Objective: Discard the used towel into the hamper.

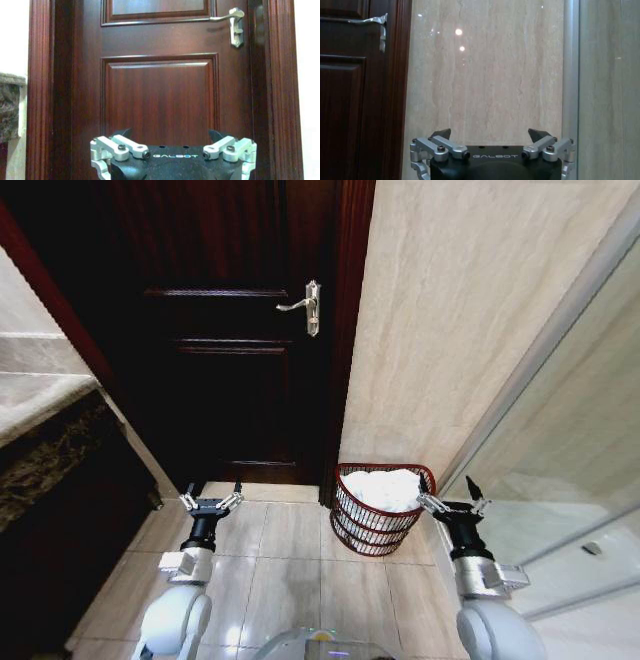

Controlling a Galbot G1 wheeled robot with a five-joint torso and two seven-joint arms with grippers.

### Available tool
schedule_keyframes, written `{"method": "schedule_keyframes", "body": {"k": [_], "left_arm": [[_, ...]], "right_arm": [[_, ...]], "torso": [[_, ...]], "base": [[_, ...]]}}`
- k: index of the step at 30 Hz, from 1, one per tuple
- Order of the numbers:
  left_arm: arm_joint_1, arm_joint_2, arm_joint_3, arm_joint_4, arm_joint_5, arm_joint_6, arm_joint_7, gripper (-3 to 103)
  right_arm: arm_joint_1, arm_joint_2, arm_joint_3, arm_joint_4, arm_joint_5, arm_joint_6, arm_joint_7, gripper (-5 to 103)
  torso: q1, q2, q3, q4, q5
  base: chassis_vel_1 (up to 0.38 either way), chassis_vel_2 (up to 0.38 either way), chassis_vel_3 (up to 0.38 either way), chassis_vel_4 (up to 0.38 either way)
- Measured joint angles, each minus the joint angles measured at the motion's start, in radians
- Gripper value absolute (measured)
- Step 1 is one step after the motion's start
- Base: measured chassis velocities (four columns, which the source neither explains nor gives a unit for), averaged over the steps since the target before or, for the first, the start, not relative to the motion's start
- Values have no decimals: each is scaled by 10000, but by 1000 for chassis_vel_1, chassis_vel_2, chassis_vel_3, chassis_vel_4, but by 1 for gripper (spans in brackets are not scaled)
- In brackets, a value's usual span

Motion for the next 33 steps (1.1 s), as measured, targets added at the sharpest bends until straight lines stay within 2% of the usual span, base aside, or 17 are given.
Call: {"method": "schedule_keyframes", "body": {"k": [9, 18, 33], "left_arm": [[24, -74, 12, 30, -29, -34, -9, 100], [-53, -395, 338, 157, 36, -55, -105, 100], [-120, -295, 320, 149, 74, -2, -98, 100]], "right_arm": [[153, 42, -62, -220, -42, 3, -11, 100], [-5, 410, -126, -471, -116, 148, -339, 100], [-130, 403, -306, -353, -120, 96, -455, 100]], "torso": [[134, 372, 241, 1, 0], [292, 778, 487, 0, 0], [540, 1363, 819, 0, 0]], "base": [[0, 0, 0, 0], [0, 0, 0, 0], [0, 0, 0, 0]]}}
